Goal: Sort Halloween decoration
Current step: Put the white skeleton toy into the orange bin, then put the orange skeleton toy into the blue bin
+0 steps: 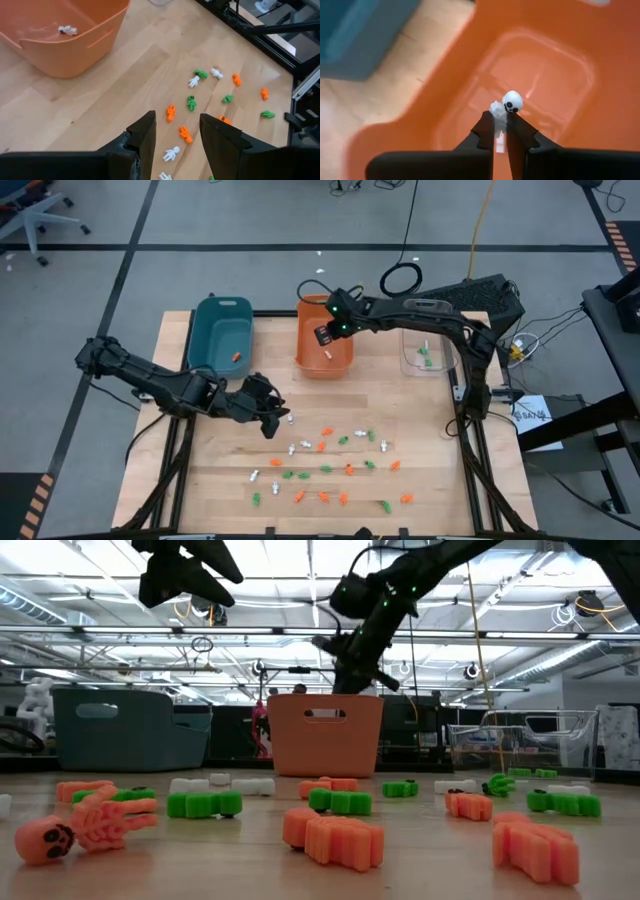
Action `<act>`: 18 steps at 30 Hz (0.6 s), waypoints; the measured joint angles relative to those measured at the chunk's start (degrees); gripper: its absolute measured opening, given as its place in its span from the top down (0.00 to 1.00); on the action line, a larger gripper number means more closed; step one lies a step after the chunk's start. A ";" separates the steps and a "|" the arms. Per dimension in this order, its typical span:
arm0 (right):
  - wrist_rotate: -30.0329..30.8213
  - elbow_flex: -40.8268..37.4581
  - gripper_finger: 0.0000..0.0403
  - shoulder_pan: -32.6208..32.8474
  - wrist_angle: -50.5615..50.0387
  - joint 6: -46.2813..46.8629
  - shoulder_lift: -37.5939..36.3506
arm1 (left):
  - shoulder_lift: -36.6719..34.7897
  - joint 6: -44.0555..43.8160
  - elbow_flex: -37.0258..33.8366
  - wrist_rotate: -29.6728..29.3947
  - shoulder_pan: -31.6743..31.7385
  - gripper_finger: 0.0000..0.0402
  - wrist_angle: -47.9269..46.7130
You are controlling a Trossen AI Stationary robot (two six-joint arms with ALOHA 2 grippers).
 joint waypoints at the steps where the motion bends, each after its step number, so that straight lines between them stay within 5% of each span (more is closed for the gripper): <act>1: 0.36 0.00 0.97 0.02 -0.37 -0.08 0.57 | 0.00 0.04 0.00 -0.01 0.15 0.62 -0.14; 18: 0.56 -0.01 0.61 -0.08 -3.56 4.14 -2.56 | 0.00 4.17 0.00 1.59 2.73 0.62 -0.50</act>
